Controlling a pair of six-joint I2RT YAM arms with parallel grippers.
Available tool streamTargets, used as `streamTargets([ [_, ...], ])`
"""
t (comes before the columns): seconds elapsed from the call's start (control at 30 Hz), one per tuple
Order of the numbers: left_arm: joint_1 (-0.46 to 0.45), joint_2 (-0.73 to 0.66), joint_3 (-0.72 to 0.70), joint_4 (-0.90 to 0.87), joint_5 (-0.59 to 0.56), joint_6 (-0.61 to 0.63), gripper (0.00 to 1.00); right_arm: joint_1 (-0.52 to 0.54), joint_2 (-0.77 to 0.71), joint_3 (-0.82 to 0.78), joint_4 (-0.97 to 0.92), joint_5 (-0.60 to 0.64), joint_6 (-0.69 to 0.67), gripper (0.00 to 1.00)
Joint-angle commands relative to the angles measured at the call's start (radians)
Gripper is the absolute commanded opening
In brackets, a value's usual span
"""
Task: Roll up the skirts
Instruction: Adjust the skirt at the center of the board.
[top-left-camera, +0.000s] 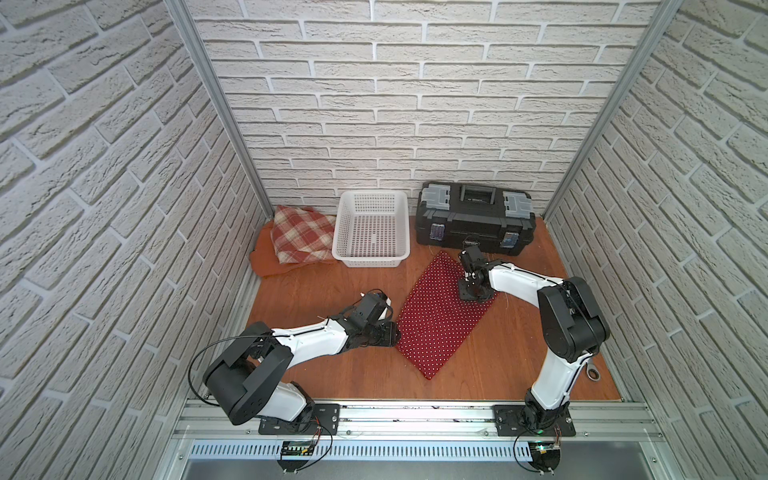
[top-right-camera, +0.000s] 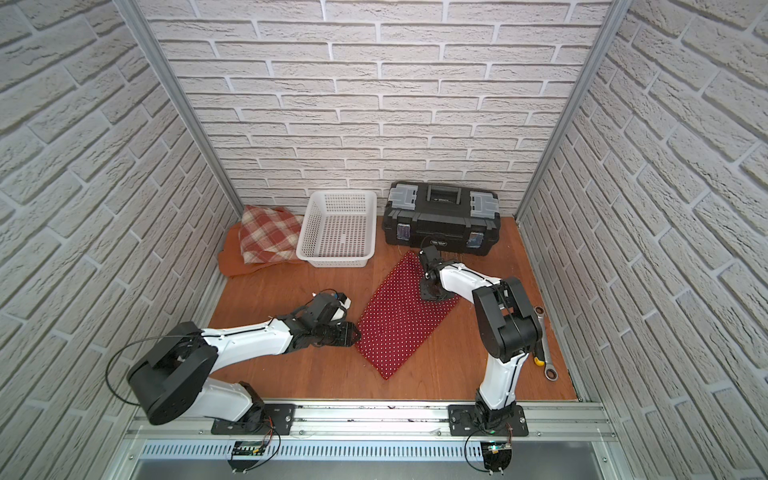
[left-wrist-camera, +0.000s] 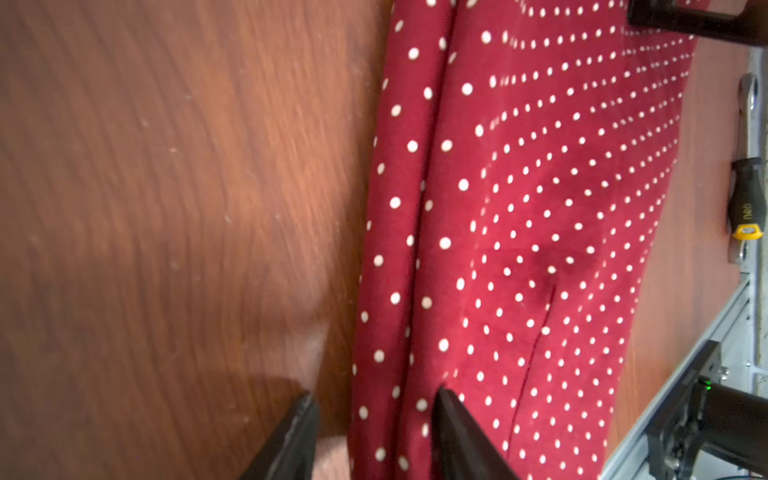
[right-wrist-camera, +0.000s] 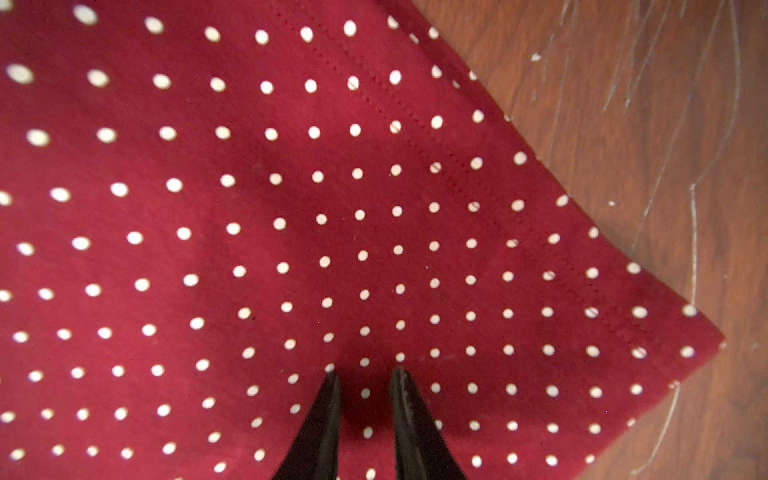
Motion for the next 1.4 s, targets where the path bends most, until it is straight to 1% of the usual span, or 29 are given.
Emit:
streamTargets([
  [0.0,-0.007,0.036,0.0,0.01,0.01,0.005,0.41,0.0,-0.031,-0.015,0.0,-0.008,0.011,0.25],
  [0.13,-0.014,0.051,0.009,0.062,0.061,-0.015,0.23,0.001,-0.037,-0.018,0.003,-0.013,0.015,0.25],
  [0.2,-0.022,0.051,0.029,0.06,0.074,-0.021,0.13,0.001,-0.042,-0.018,0.002,-0.017,0.017,0.25],
  [0.3,-0.033,0.046,0.057,0.04,0.093,-0.025,0.02,0.004,-0.061,-0.024,0.006,-0.02,0.021,0.25],
  [0.33,-0.035,0.046,0.068,0.03,0.096,-0.028,0.0,0.007,-0.07,-0.027,0.005,-0.021,0.021,0.25],
  [0.43,-0.04,0.046,0.099,-0.001,0.115,-0.05,0.0,0.027,-0.12,-0.058,0.009,-0.01,0.03,0.26],
  [0.57,-0.042,0.048,0.157,-0.078,0.134,-0.076,0.0,0.103,-0.242,-0.148,0.016,0.025,0.037,0.35],
  [0.67,-0.043,0.036,0.184,-0.115,0.139,-0.111,0.0,0.209,-0.363,-0.24,0.009,0.089,0.05,0.44],
  [0.73,-0.043,0.026,0.202,-0.157,0.125,-0.131,0.0,0.293,-0.444,-0.296,0.004,0.097,0.067,0.5],
  [0.8,-0.044,0.015,0.209,-0.183,0.108,-0.152,0.0,0.388,-0.514,-0.35,-0.006,0.105,0.097,0.52],
  [0.9,-0.046,0.003,0.198,-0.176,0.094,-0.185,0.0,0.578,-0.591,-0.415,-0.01,0.137,0.135,0.56],
  [0.97,-0.05,-0.003,0.19,-0.167,0.085,-0.201,0.0,0.728,-0.612,-0.421,-0.034,0.196,0.172,0.58],
  [1.07,-0.052,-0.009,0.177,-0.141,0.074,-0.227,0.0,0.91,-0.586,-0.399,-0.029,0.259,0.21,0.65],
  [1.17,-0.052,-0.013,0.179,-0.134,0.071,-0.243,0.0,1.021,-0.488,-0.345,-0.02,0.332,0.212,0.72],
  [1.27,-0.054,-0.028,0.181,-0.137,0.072,-0.257,0.0,1.08,-0.393,-0.28,-0.038,0.415,0.21,0.8],
  [1.33,-0.056,-0.044,0.176,-0.14,0.067,-0.267,0.0,1.088,-0.366,-0.279,0.005,0.415,0.204,0.85],
  [1.37,-0.055,-0.052,0.173,-0.142,0.064,-0.272,0.0,1.086,-0.353,-0.28,0.029,0.413,0.193,0.86],
])
